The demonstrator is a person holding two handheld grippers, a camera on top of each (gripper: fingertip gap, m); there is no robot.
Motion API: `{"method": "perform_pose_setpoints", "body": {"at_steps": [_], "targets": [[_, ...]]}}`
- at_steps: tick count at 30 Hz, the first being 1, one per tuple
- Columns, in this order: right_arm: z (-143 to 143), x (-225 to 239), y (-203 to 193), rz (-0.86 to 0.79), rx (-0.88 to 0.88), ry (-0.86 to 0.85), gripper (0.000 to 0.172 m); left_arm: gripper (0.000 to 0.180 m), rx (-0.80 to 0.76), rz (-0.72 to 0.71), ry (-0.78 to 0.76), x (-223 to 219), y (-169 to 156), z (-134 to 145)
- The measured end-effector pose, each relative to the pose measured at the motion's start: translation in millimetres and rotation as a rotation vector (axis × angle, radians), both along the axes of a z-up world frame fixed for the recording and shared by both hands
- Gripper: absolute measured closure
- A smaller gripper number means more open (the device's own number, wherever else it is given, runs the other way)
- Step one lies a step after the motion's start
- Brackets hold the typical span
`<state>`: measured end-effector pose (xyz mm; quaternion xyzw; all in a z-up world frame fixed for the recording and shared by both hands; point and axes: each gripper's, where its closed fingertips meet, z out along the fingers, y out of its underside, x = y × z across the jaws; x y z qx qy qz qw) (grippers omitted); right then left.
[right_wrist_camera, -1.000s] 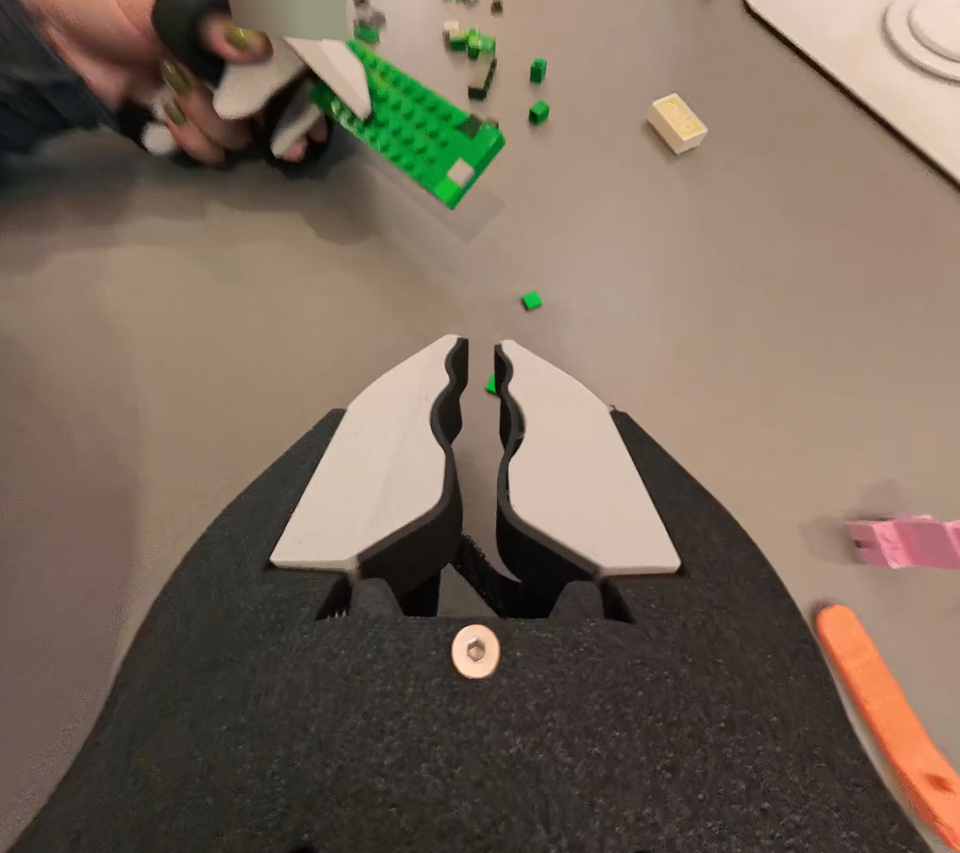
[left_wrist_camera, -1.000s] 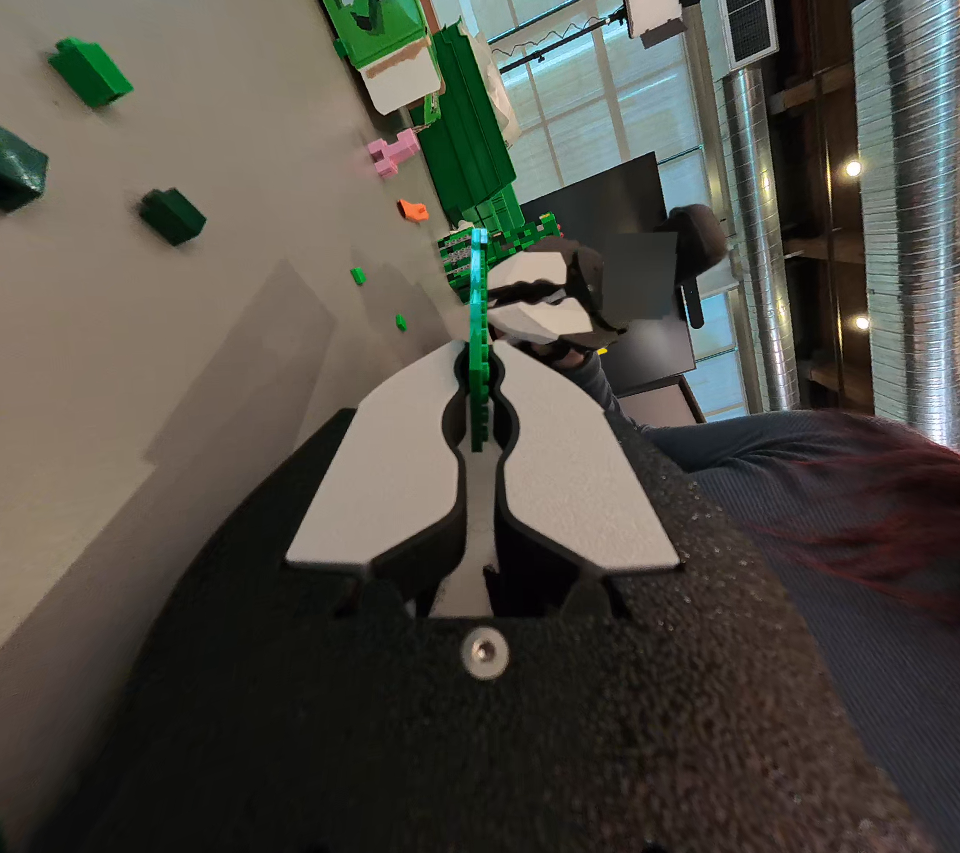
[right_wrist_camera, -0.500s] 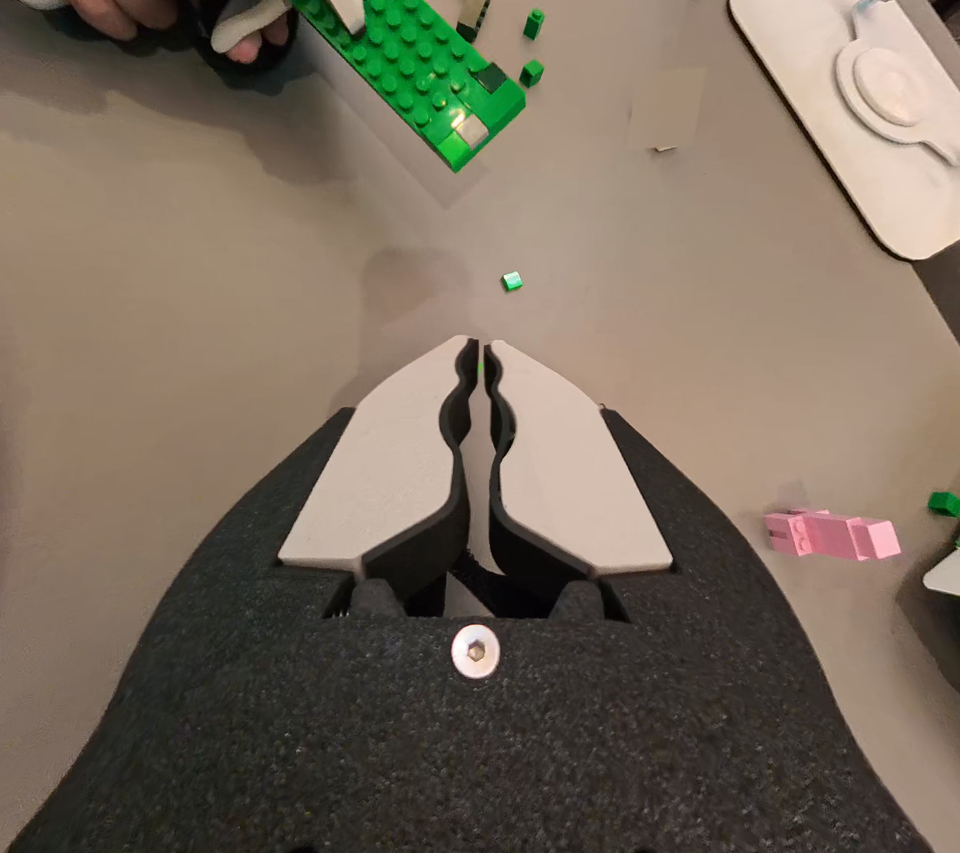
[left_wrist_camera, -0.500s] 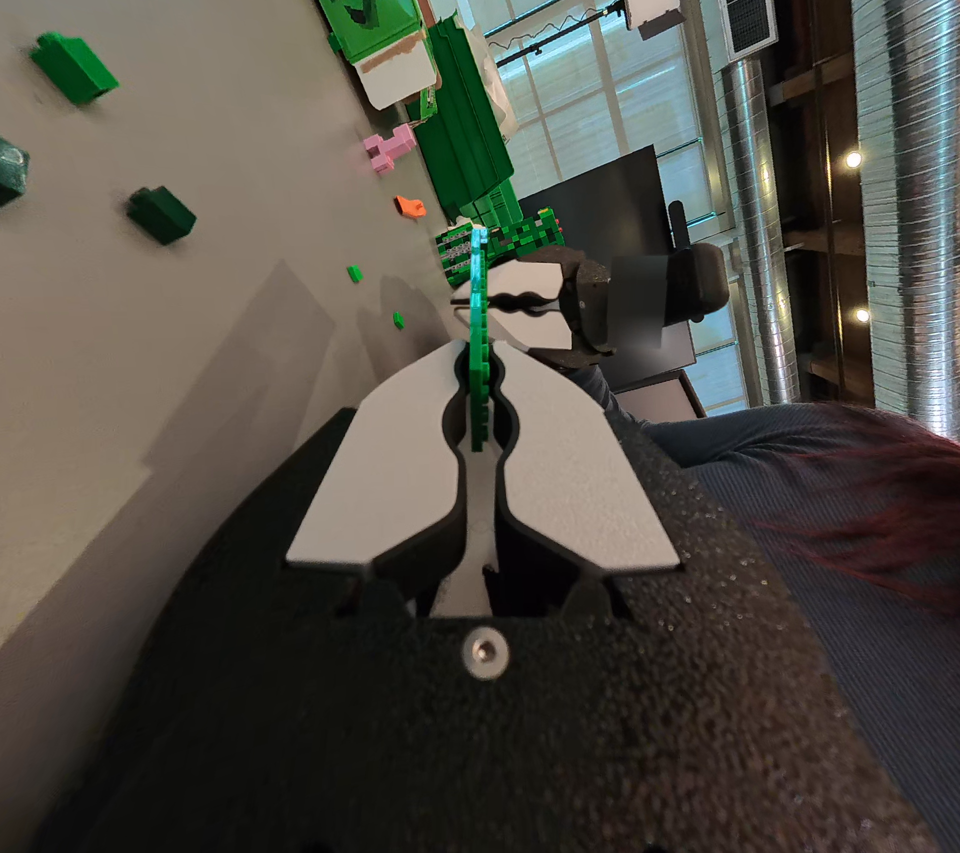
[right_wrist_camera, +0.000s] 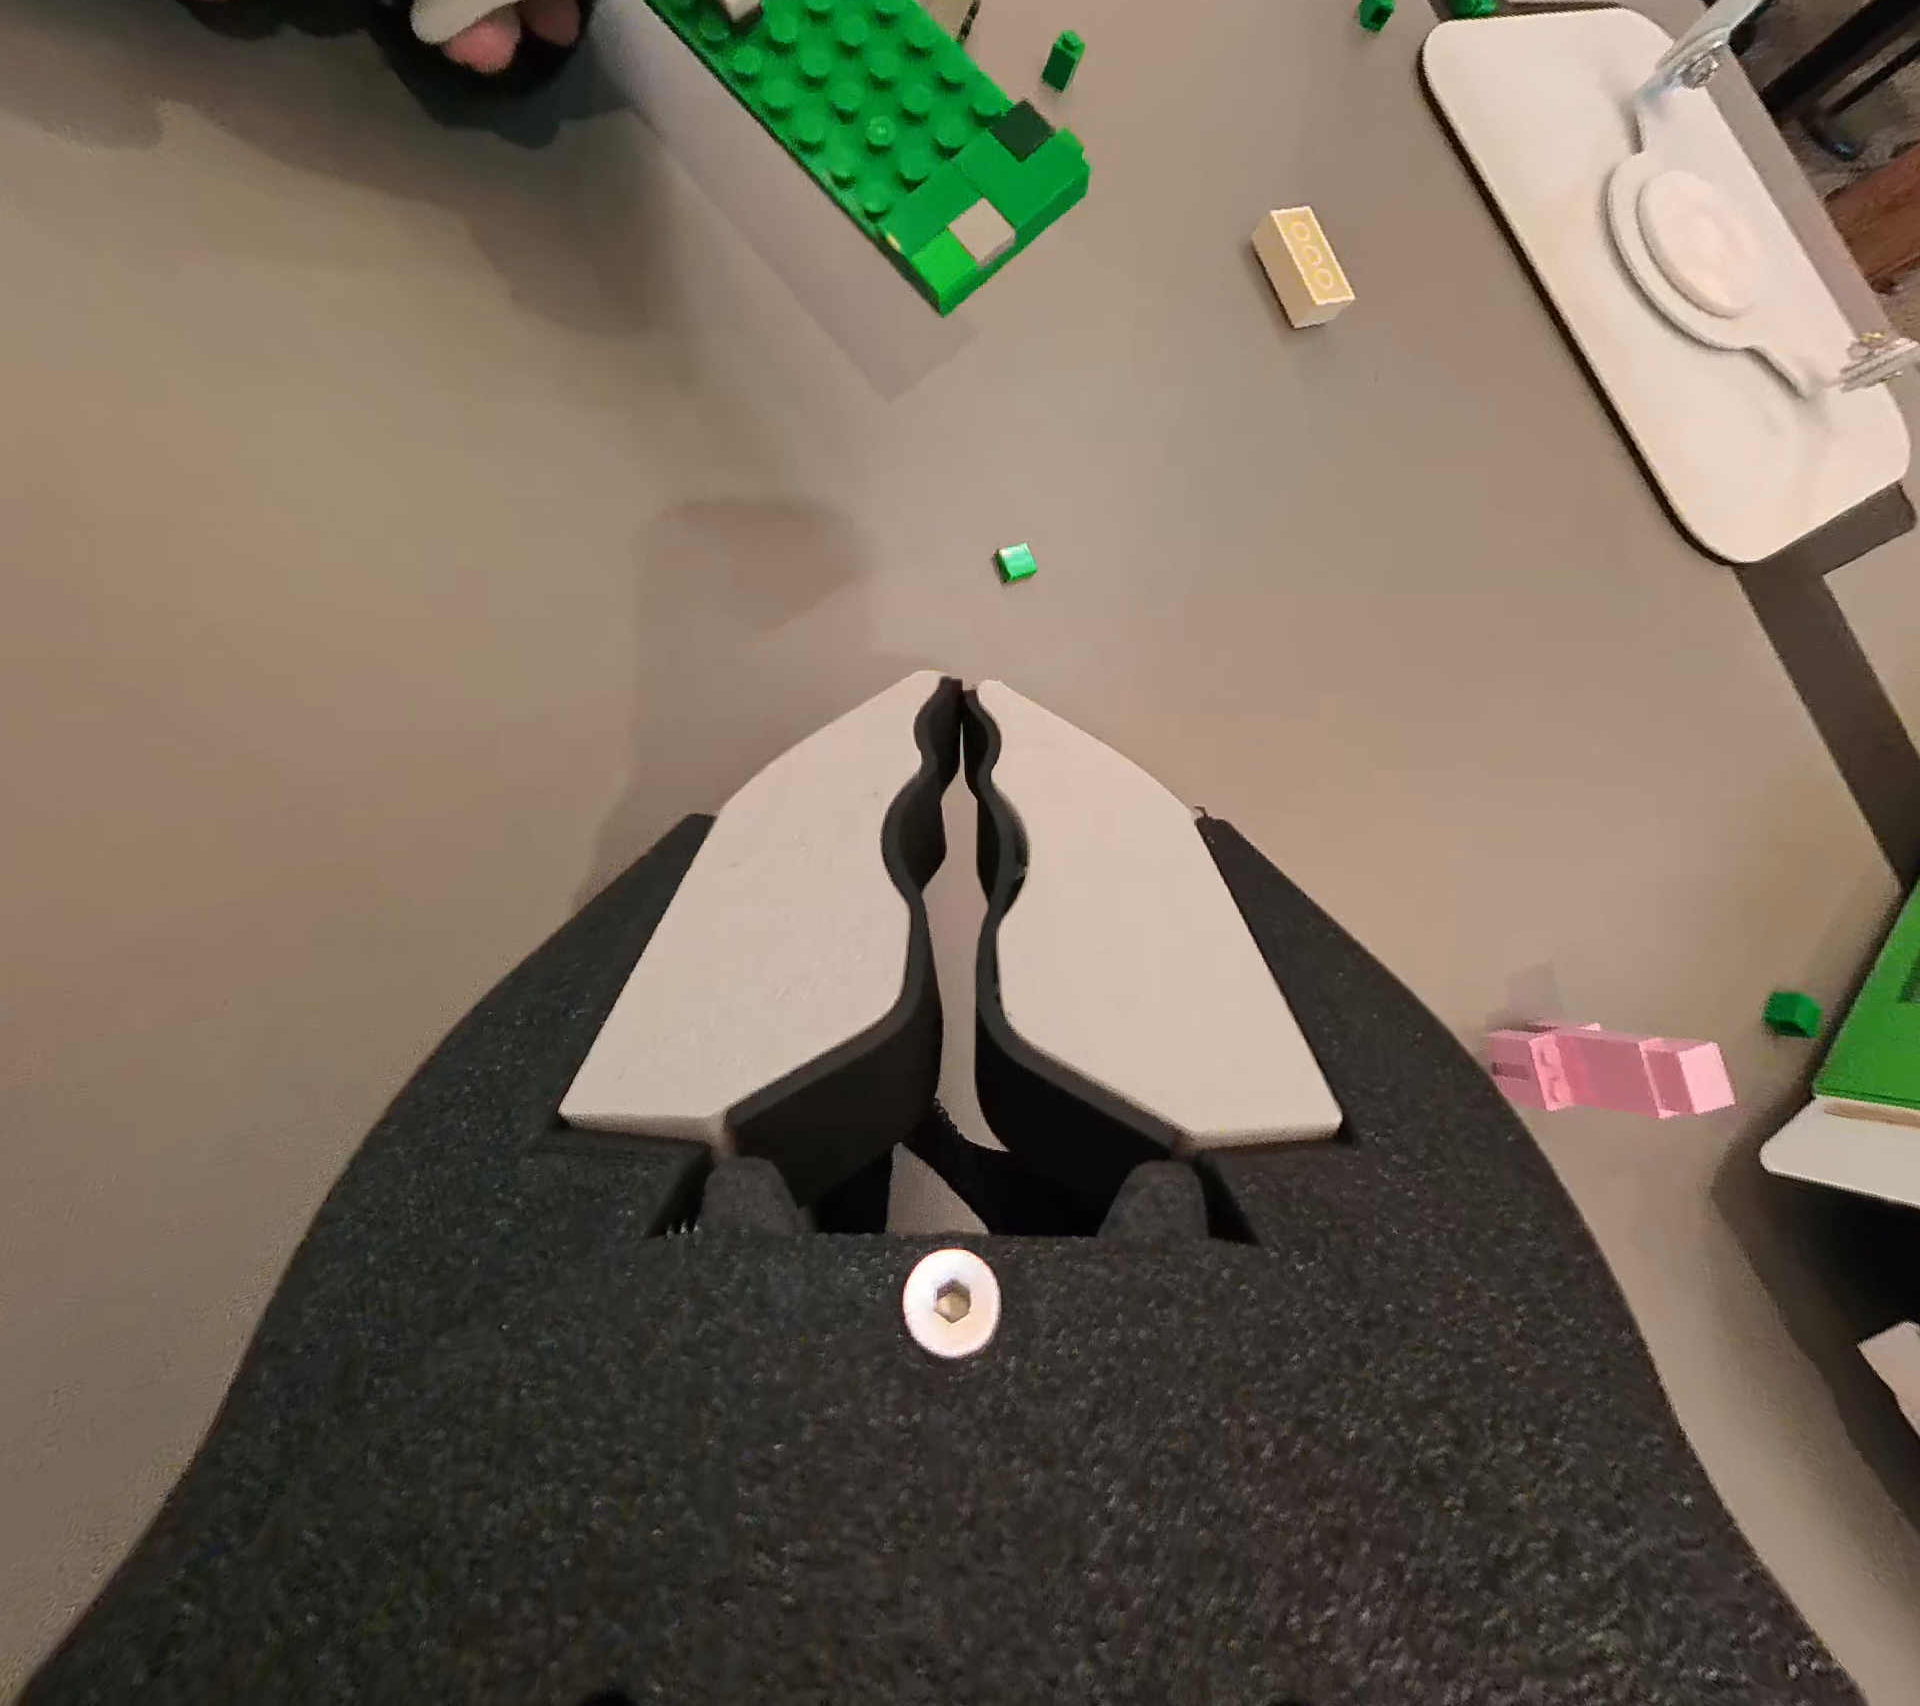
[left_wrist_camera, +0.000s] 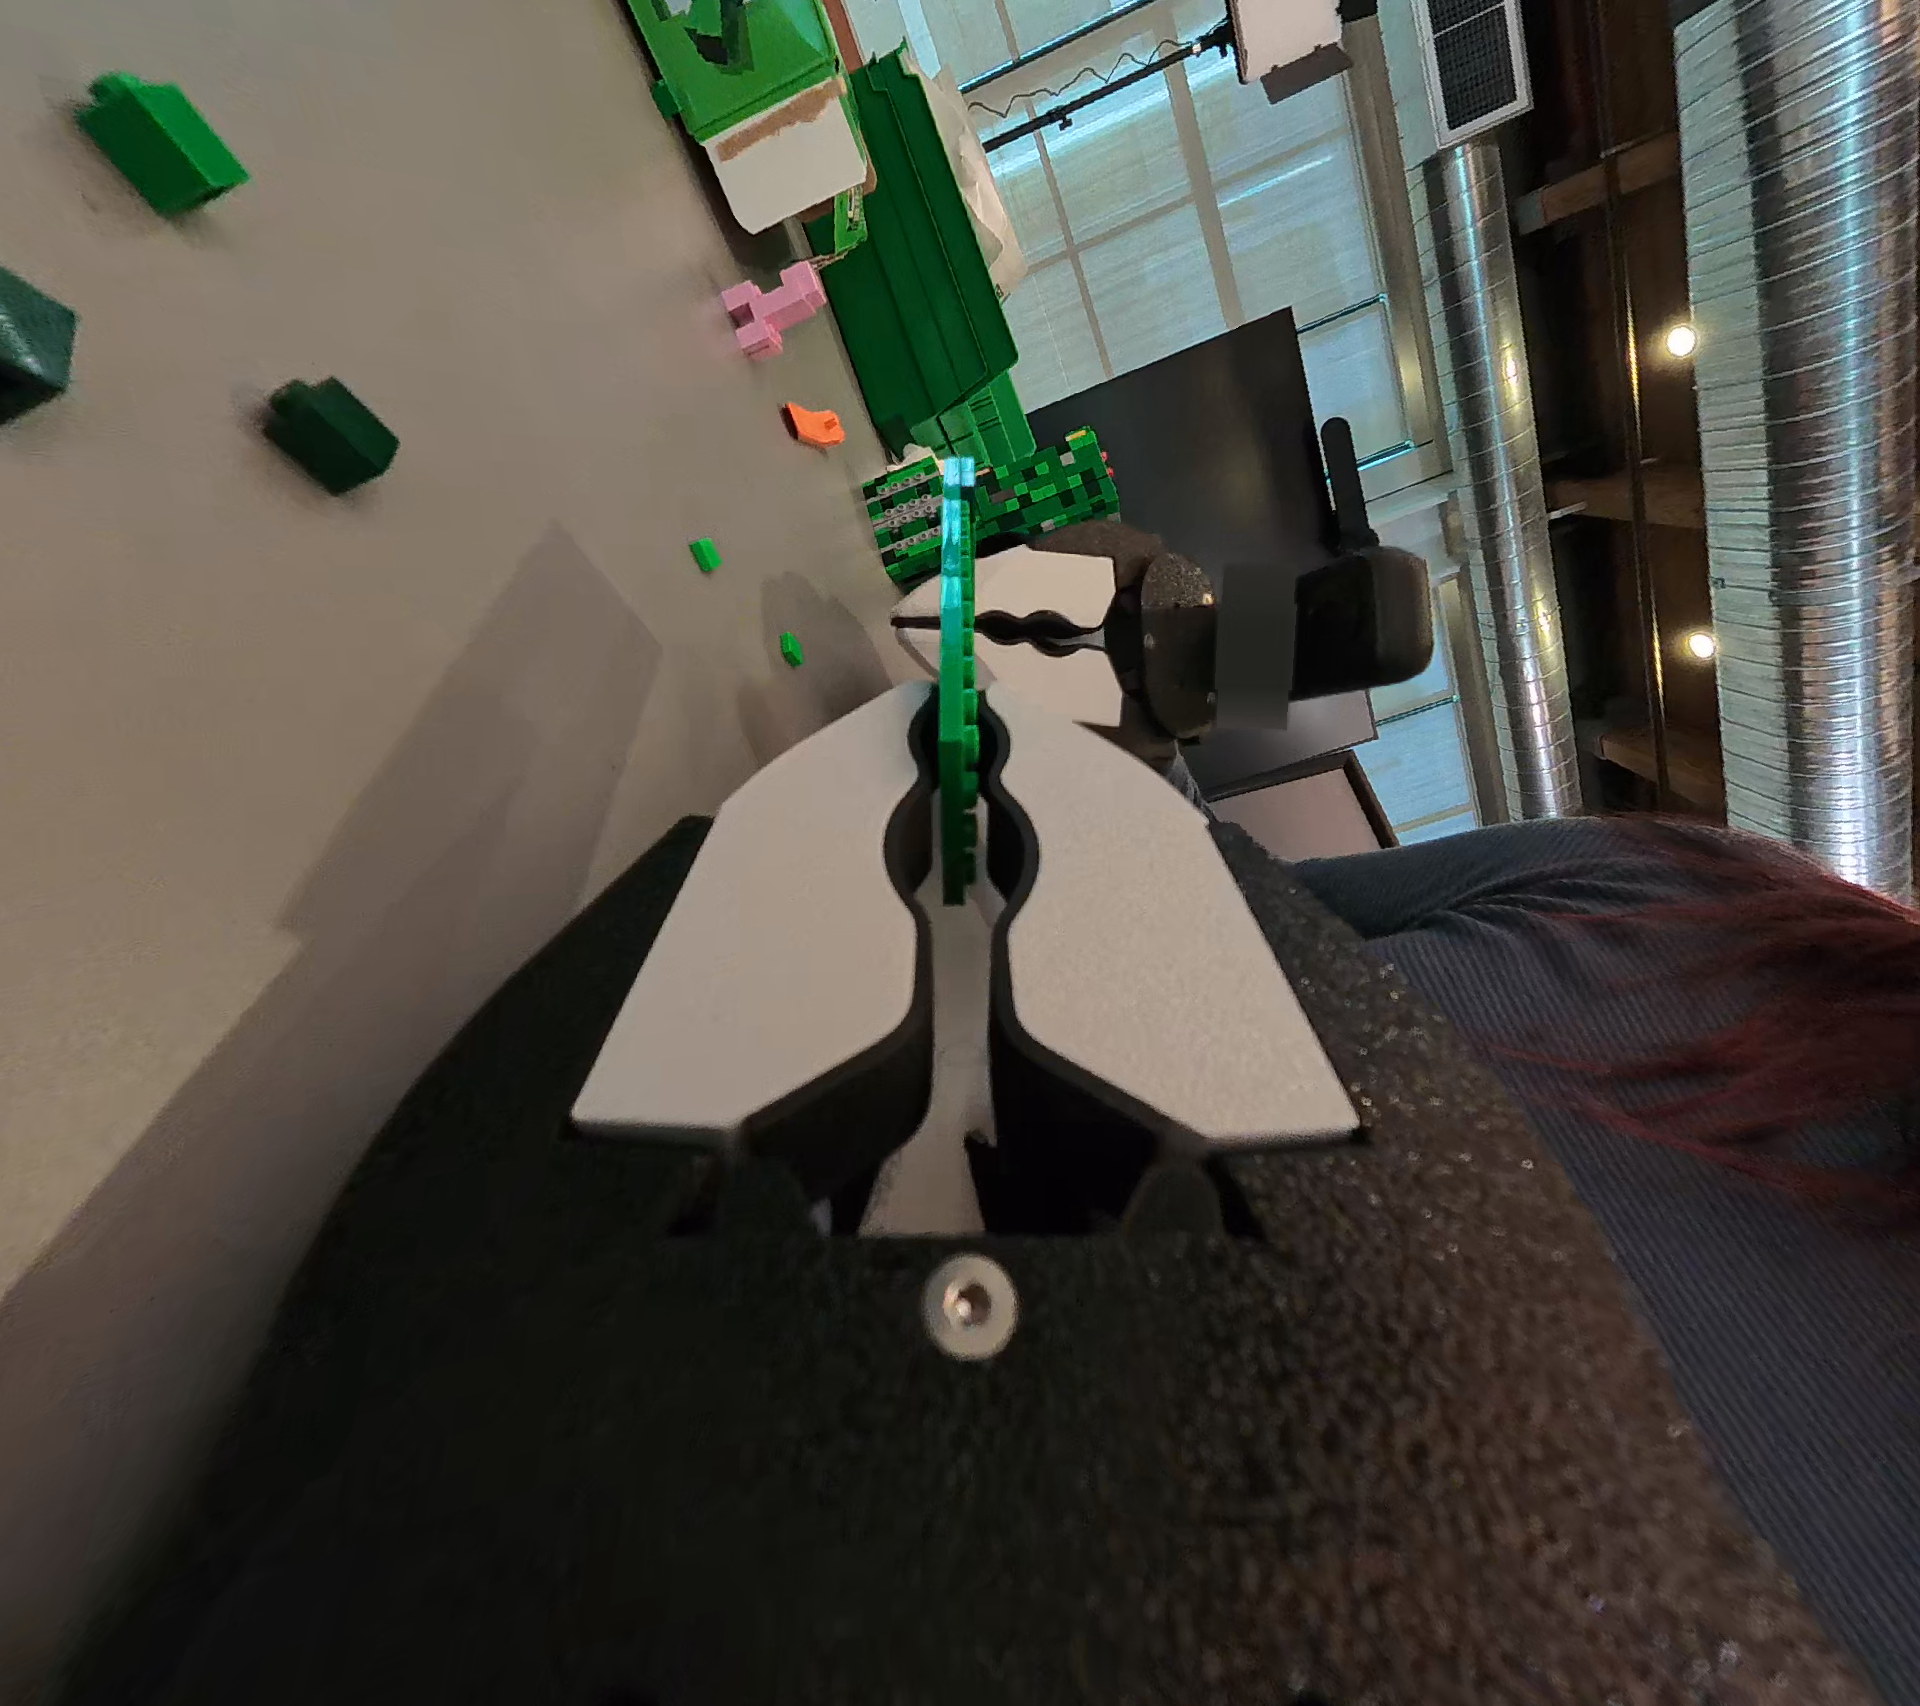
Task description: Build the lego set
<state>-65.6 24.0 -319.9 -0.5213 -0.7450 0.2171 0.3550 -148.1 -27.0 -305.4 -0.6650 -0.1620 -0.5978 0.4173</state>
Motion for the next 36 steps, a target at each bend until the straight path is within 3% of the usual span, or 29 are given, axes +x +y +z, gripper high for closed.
{"method": "perform_pose_setpoints", "body": {"at_steps": [7,11,13,18,29,36], "targets": [[0.6,-0.1,-4.7,0.003,-0.043,0.019,0.172,0.176,-0.003,0.035,-0.010,-6.3,1.3,-0.5],[2.2,3.5,-1.5,-0.034,-0.159,0.012,0.156,0.176,-0.021,0.021,0.002,-3.2,1.5,-2.8],[-1.5,5.7,-0.7,-0.054,-0.190,-0.005,0.155,0.176,-0.033,0.013,-0.003,-2.5,1.9,-4.2],[-12.6,6.5,-0.7,-0.086,-0.157,-0.033,0.157,0.176,-0.043,0.056,-0.048,-10.3,3.4,-5.2],[-33.3,2.5,-0.3,-0.244,-0.180,-0.095,0.159,0.176,-0.109,0.428,-0.293,-4.1,-25.3,-6.0],[-33.5,1.4,3.4,-0.328,-0.197,-0.078,0.161,0.176,-0.119,0.559,-0.355,13.4,-27.0,-6.2]]}}
